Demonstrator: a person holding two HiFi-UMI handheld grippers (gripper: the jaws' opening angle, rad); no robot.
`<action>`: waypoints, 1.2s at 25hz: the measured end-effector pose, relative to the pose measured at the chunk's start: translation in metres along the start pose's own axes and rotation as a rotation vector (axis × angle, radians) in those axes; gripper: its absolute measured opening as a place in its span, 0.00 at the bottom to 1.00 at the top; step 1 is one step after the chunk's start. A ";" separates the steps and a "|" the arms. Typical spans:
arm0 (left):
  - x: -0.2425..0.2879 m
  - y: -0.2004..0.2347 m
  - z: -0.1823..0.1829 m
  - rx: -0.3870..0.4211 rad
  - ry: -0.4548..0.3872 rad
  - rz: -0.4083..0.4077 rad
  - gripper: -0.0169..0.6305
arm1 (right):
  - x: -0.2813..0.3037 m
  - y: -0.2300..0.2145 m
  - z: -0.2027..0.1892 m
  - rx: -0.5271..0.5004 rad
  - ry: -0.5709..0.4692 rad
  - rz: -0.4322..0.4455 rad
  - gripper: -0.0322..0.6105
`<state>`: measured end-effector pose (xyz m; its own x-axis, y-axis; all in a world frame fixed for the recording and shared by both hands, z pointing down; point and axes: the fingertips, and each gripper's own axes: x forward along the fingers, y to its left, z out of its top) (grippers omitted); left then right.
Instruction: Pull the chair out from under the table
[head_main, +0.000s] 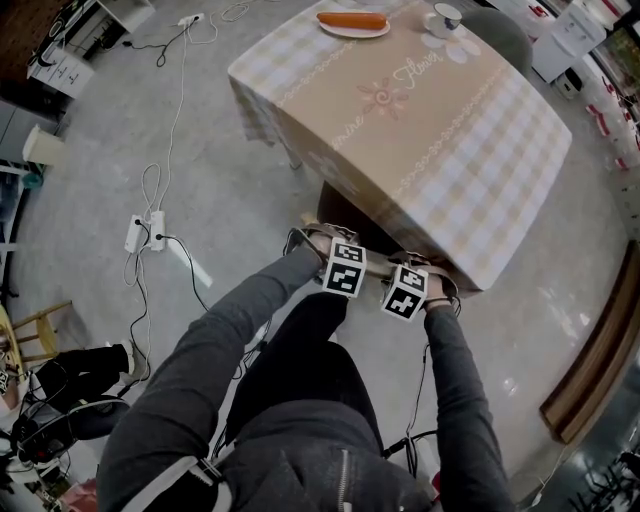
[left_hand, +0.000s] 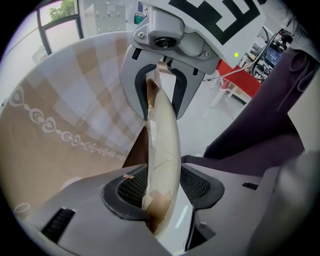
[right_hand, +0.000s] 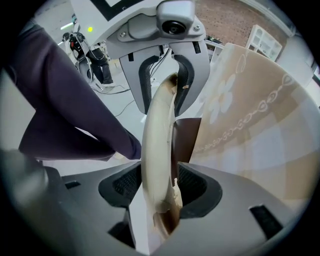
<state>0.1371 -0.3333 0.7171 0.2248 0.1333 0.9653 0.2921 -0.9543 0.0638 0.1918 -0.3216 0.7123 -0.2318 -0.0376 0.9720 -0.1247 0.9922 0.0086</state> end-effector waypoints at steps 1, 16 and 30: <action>0.001 0.000 0.000 0.004 0.002 -0.001 0.35 | 0.002 0.000 -0.001 -0.007 0.003 -0.004 0.38; 0.008 -0.003 -0.006 0.089 0.073 -0.038 0.28 | 0.015 0.006 -0.012 -0.141 0.087 0.030 0.26; 0.006 -0.005 -0.006 0.095 0.085 -0.026 0.27 | 0.013 0.010 -0.011 -0.142 0.114 0.072 0.26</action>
<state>0.1313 -0.3295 0.7244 0.1380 0.1307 0.9818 0.3847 -0.9205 0.0685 0.1984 -0.3108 0.7274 -0.1238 0.0393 0.9915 0.0278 0.9990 -0.0361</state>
